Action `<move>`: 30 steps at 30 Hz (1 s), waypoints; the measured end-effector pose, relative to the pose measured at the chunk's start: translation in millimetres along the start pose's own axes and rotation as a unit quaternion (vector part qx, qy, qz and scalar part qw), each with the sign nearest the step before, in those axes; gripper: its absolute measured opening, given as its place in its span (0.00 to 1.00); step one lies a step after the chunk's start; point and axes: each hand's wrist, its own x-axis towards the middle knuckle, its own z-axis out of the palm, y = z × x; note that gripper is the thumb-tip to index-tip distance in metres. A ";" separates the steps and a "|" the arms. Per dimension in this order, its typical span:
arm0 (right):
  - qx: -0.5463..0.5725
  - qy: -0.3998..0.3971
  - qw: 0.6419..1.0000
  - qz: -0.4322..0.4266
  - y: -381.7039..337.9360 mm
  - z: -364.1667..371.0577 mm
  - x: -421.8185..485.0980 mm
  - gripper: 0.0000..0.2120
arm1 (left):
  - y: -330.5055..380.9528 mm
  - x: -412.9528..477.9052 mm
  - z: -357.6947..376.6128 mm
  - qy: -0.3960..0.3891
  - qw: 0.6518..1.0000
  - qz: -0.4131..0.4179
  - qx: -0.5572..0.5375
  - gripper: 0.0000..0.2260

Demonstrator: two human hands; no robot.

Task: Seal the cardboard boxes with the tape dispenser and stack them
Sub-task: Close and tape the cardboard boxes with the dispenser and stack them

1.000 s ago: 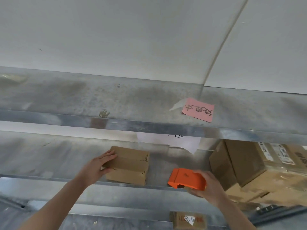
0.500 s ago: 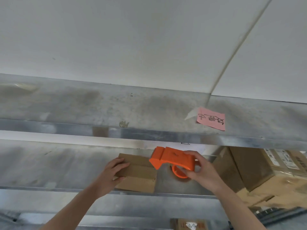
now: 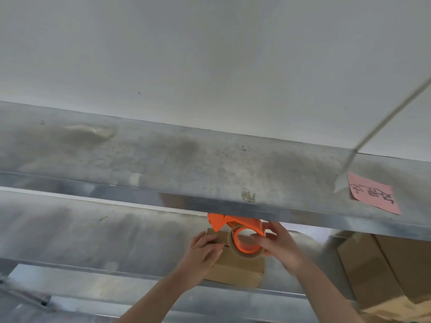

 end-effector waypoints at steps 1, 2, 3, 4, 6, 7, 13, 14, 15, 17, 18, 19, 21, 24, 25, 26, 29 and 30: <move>0.001 0.003 1.000 0.000 0.9 3.8 1.0 0.19 | 2.9 -0.1 -1.4 0.004 1.000 -0.010 -0.014 0.36; -0.002 0.003 1.000 0.001 0.7 7.1 1.3 0.21 | 5.6 0.1 -2.0 0.012 0.999 -0.032 -0.040 0.28; -0.006 0.002 1.000 0.001 0.0 10.1 1.1 0.22 | 9.3 0.7 -3.6 0.018 0.995 -0.058 -0.075 0.22; -0.008 -0.001 1.000 0.003 -1.0 12.6 0.7 0.21 | 11.0 3.0 -5.2 0.024 0.989 -0.090 -0.116 0.19; -0.006 -0.006 1.000 0.007 -3.3 15.7 0.7 0.20 | 8.0 10.2 -3.4 0.023 0.975 -0.130 -0.179 0.20; -0.007 -0.008 1.000 0.006 -4.5 16.5 0.8 0.20 | 4.1 14.7 -1.5 0.017 0.970 -0.138 -0.201 0.21; -0.014 -0.017 1.000 -0.009 -10.2 11.5 2.5 0.30 | 19.6 25.4 -10.1 0.016 0.923 -0.171 -0.344 0.12; -0.013 -0.015 1.000 -0.013 -11.6 10.3 2.2 0.29 | 21.1 26.2 -9.7 0.023 0.925 -0.173 -0.338 0.08; -0.016 -0.012 1.000 -0.020 -12.7 9.0 1.9 0.27 | 21.3 27.3 -9.9 0.035 0.928 -0.168 -0.332 0.06; -0.043 0.006 0.998 -0.052 -15.8 2.9 -0.3 0.20 | 18.1 29.3 -16.9 0.078 0.949 -0.136 -0.275 0.07; -0.073 0.016 0.994 -0.081 -16.0 -2.5 -0.8 0.20 | 14.7 30.3 -21.8 0.095 0.960 -0.122 -0.232 0.07; -0.107 0.012 0.987 -0.118 -14.1 -8.2 -1.4 0.21 | 10.8 30.9 -25.8 0.103 0.971 -0.110 -0.188 0.08; -0.162 -0.033 0.972 -0.167 -6.1 -17.1 -6.6 0.27 | 2.4 28.0 -33.8 0.080 0.987 -0.093 -0.106 0.09; -0.226 -0.046 0.947 -0.223 11.4 -36.2 -15.1 0.36 | -13.7 26.6 -55.2 0.069 0.995 -0.060 -0.034 0.08; -0.249 -0.033 0.938 -0.239 16.6 -45.0 -15.9 0.36 | -19.0 28.4 -66.0 0.057 0.996 -0.067 -0.016 0.08; -0.273 -0.024 0.928 -0.251 21.2 -53.6 -16.4 0.35 | -22.5 29.8 -75.9 0.029 0.996 -0.081 -0.001 0.08; -0.353 -0.028 0.894 -0.275 31.8 -61.2 -15.9 0.37 | -24.7 28.5 -86.4 -0.063 0.990 -0.108 0.057 0.06; -0.375 -0.030 0.884 -0.277 34.4 -58.5 -14.0 0.38 | -24.0 28.9 -84.9 -0.074 0.988 -0.110 0.074 0.06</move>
